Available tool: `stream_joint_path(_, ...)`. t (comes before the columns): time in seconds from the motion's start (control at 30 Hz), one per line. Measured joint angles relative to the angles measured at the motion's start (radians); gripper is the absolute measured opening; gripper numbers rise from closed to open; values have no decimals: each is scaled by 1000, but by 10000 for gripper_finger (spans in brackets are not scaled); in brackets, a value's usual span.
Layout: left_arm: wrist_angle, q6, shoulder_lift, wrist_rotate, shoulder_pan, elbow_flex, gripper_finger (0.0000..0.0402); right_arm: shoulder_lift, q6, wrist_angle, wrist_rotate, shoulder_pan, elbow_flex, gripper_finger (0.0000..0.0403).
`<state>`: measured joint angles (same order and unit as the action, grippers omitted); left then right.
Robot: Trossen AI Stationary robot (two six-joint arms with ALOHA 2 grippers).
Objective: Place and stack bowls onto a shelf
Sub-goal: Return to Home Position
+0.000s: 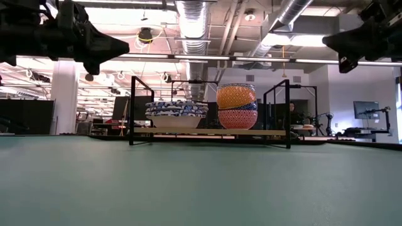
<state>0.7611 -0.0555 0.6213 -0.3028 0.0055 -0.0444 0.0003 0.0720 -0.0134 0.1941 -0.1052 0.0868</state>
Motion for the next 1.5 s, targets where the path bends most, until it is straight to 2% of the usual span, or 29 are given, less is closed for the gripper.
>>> stream_joint_path(0.13, 31, 5, 25, 20, 0, 0, 8, 1, 6, 53, -6, 35, 0, 21)
stream_joint_path(0.3, 13, 3, -43, 5, 0, 32, 5, 1, 59, 109, -14, 71, 0, 21)
stream_joint_path(0.53, -125, -15, -169, -23, -18, 34, 1, 1, 80, 123, -18, 73, -2, 21)
stream_joint_path(0.63, -141, 24, -216, -13, -44, 34, 1, 3, 100, 22, -33, 66, -56, 21)
stream_joint_path(0.7, -208, 76, -266, 11, -63, 34, 1, 13, 99, -35, -85, 65, -79, 21)
stream_joint_path(0.77, -324, 87, -344, 6, -82, 30, 1, 32, 110, -28, -92, 66, -79, 21)
stream_joint_path(0.93, -596, 85, -602, -67, -118, 12, 2, 35, 107, -23, -92, 56, -79, 21)
stream_joint_path(1.1, -586, 151, -598, -106, -124, 34, 2, 34, 92, -21, -91, 30, -79, 21)
stream_joint_path(1.17, -589, 163, -596, -71, -107, 34, 2, 32, 70, -21, -91, 21, -79, 21)
stream_joint_path(1.33, -639, 191, -603, 158, -56, 34, 2, 33, 51, -21, -82, 23, -80, 34)
stream_joint_path(1.5, -717, 179, -603, 184, -1, 35, 2, 39, -20, -24, -63, 22, -80, 46)
